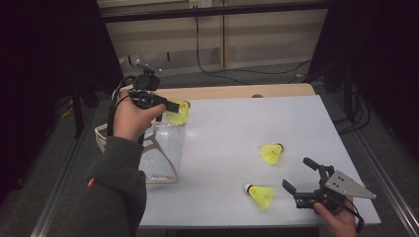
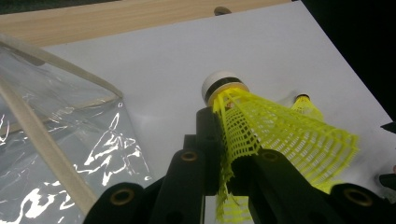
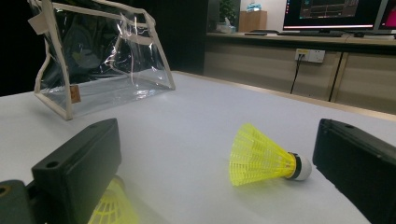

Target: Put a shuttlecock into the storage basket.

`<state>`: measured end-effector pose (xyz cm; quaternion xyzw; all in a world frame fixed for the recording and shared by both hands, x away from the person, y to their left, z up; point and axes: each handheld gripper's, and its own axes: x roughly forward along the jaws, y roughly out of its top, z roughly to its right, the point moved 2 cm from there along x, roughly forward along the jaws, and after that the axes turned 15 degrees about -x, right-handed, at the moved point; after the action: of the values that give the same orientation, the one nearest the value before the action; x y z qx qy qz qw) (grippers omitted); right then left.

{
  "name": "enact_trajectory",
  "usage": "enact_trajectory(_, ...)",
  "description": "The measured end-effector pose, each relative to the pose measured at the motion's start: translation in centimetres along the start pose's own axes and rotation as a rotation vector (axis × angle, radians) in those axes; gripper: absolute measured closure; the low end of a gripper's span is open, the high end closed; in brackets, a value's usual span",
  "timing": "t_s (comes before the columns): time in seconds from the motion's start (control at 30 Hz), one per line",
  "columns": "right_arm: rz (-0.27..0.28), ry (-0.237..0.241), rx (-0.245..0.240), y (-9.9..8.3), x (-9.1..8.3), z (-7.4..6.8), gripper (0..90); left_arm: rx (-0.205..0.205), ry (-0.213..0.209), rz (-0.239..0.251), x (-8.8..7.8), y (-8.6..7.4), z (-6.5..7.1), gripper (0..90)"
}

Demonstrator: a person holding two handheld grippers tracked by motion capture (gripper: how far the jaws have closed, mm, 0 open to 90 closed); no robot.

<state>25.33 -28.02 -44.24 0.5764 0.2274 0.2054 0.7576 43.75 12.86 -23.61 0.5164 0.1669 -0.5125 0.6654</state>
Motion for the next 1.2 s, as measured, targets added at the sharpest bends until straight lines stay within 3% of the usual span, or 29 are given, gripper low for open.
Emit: enact_trajectory(1.2, 0.001, -0.001, 0.003, -0.1, 0.1, 0.1, 0.9, -0.061, 0.068, 0.036, -1.0, 1.2, -2.2, 86.5)
